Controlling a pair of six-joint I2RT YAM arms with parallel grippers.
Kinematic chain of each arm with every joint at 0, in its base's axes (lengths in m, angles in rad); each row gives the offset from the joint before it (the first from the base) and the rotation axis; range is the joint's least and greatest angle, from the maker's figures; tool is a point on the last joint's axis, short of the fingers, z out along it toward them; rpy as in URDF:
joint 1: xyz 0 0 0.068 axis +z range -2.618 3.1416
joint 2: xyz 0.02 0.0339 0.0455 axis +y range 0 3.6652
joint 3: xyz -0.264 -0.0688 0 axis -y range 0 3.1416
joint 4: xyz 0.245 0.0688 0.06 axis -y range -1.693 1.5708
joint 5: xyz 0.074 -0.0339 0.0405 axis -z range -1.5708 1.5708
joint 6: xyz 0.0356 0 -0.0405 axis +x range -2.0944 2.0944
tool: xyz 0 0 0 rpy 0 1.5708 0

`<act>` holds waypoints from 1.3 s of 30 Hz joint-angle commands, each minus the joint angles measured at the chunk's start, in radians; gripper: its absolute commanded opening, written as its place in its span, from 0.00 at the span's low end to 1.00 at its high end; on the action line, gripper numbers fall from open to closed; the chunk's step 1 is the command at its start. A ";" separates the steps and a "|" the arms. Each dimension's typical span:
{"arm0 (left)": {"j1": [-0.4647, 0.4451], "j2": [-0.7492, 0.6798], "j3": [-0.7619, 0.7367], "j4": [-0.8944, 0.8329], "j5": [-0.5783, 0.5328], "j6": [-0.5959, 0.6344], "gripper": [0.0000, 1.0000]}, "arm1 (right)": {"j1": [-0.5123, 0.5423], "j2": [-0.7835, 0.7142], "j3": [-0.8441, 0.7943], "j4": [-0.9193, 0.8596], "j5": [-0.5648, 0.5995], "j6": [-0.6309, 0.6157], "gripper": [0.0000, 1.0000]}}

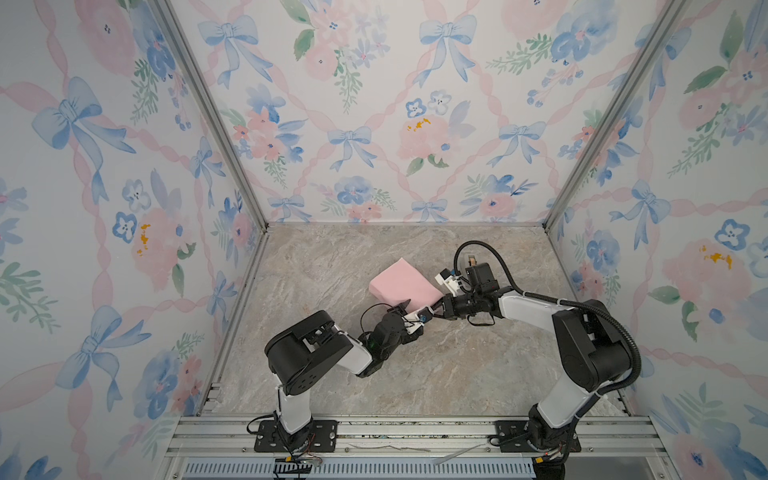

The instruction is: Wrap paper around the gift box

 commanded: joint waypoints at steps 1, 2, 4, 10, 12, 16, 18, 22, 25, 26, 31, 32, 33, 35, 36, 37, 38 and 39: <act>-0.011 0.027 -0.026 -0.096 0.026 -0.041 0.69 | -0.013 -0.012 -0.019 0.021 -0.008 0.012 0.00; -0.012 0.027 -0.026 -0.096 0.027 -0.041 0.69 | -0.015 -0.017 -0.022 0.022 -0.007 0.014 0.00; -0.012 0.027 -0.027 -0.096 0.027 -0.041 0.69 | -0.020 -0.023 -0.030 0.030 -0.007 0.021 0.00; -0.012 0.026 -0.026 -0.096 0.029 -0.042 0.69 | -0.021 -0.013 -0.033 0.057 -0.005 0.046 0.07; -0.012 0.025 -0.026 -0.096 0.028 -0.042 0.69 | -0.023 -0.009 -0.031 0.065 -0.005 0.054 0.08; -0.012 0.024 -0.029 -0.096 0.024 -0.039 0.69 | -0.023 -0.010 -0.033 0.079 -0.007 0.068 0.11; -0.012 0.024 -0.029 -0.093 0.024 -0.040 0.69 | -0.022 -0.010 -0.034 0.089 -0.008 0.079 0.15; -0.012 0.022 -0.027 -0.093 0.025 -0.040 0.69 | -0.024 -0.010 -0.031 0.090 -0.007 0.087 0.18; -0.012 0.021 -0.025 -0.093 0.024 -0.038 0.69 | -0.022 -0.006 -0.031 0.096 -0.005 0.100 0.20; -0.012 0.022 -0.026 -0.092 0.026 -0.038 0.69 | -0.021 -0.006 -0.031 0.100 -0.005 0.106 0.20; -0.012 0.021 -0.023 -0.093 0.026 -0.037 0.69 | -0.021 -0.013 -0.033 0.101 0.004 0.121 0.25; -0.012 0.022 -0.023 -0.092 0.025 -0.037 0.69 | -0.021 -0.014 -0.033 0.097 0.008 0.124 0.26; -0.012 0.022 -0.024 -0.093 0.026 -0.038 0.69 | -0.017 -0.016 -0.032 0.092 0.013 0.126 0.28; -0.011 0.022 -0.023 -0.092 0.026 -0.038 0.69 | -0.013 -0.019 -0.028 0.079 0.022 0.129 0.32; -0.011 0.022 -0.023 -0.092 0.025 -0.038 0.69 | -0.010 -0.021 -0.025 0.068 0.032 0.127 0.33; -0.012 0.021 -0.024 -0.093 0.026 -0.039 0.69 | -0.009 -0.022 -0.024 0.060 0.039 0.126 0.34; -0.012 0.021 -0.023 -0.093 0.026 -0.040 0.69 | -0.009 -0.023 -0.021 0.053 0.046 0.127 0.35; -0.012 0.020 -0.025 -0.092 0.026 -0.038 0.68 | -0.008 -0.025 -0.019 0.048 0.047 0.130 0.35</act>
